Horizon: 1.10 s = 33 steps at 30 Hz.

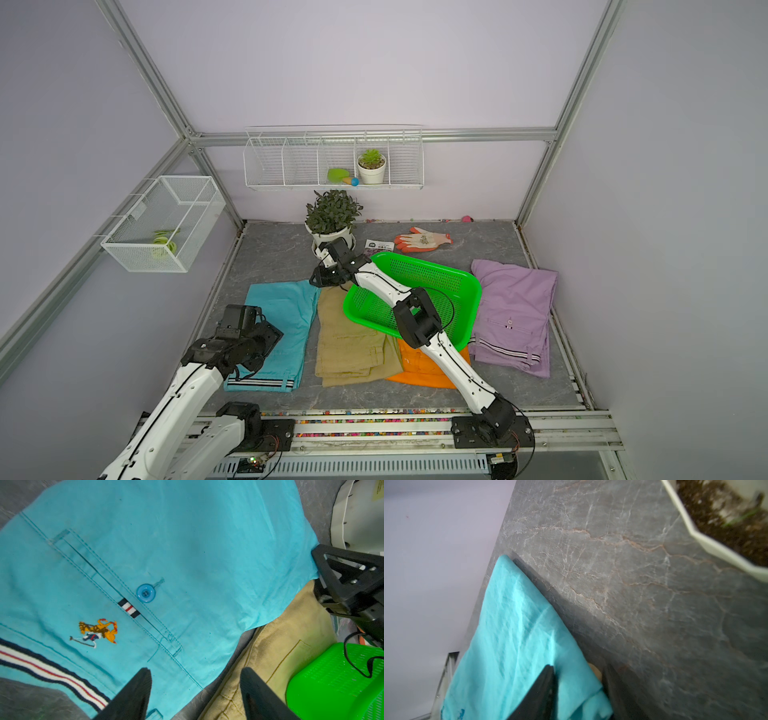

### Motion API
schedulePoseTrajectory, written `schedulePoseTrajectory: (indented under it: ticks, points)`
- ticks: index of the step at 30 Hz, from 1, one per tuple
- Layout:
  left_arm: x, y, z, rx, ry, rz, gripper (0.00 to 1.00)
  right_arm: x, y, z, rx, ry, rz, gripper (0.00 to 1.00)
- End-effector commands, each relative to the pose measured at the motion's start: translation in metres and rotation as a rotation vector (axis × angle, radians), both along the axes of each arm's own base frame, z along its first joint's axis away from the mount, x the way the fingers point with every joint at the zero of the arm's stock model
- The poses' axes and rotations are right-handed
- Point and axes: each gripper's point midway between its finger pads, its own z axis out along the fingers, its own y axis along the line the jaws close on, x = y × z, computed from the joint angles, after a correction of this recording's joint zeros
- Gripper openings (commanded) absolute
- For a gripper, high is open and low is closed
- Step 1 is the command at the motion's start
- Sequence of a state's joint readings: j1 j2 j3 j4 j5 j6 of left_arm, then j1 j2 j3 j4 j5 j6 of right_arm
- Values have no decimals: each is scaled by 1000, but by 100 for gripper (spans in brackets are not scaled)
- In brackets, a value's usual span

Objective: Put the folded long pants in the basket
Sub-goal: Adjust the basket at the center of the board, then pick up the long pant at the center of the board.

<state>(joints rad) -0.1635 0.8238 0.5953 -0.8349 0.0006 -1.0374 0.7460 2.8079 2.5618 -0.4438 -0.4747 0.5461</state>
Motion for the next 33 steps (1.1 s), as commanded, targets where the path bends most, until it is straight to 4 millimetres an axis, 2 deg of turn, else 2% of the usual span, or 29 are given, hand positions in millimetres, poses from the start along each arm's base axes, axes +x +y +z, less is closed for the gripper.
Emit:
schedulePoseTrajectory:
  ticks: [1, 6, 8, 10, 13, 15, 20, 22, 23, 26, 29, 32, 33]
  points:
    - [-1, 1, -3, 5, 2, -6, 72, -10, 13, 25, 65, -18, 45, 38]
    - [-2, 1, -3, 2, -2, -3, 72, -11, 18, 40, 76, -76, 68, 36]
    - [-1, 1, -3, 4, -3, -3, 72, -14, 20, 47, 90, -85, 83, 24]
    - [-2, 1, -3, 3, -2, -1, 72, -16, 20, 53, 91, -84, 87, 19]
    - [-2, 2, -4, 5, 0, -2, 72, -18, 20, 60, 85, -109, 92, 31]
    - [-2, 1, -3, 4, 0, -2, 72, -21, 22, 66, 98, -111, 111, 23]
    - [-2, 1, -4, 3, 1, -2, 72, -28, 24, 71, 103, -101, 126, 12]
    - [-2, 1, -4, 3, 0, -1, 72, -28, 24, 73, 93, -113, 120, 1]
    - [-2, 1, -4, 3, 3, -2, 72, -26, 22, 78, 86, -123, 105, 0]
    - [-2, -1, -4, -9, 3, -9, 73, -15, 14, 104, 73, -198, 47, 0]
    - [0, -6, -5, -33, -6, -22, 75, 7, -10, 128, 35, -297, -65, 0]
    - [1, -14, -7, -74, -10, -40, 78, 31, -42, 134, -5, -311, -175, 0]
    - [1, -16, -9, -85, -9, -45, 81, 39, -55, 129, -19, -298, -213, 0]
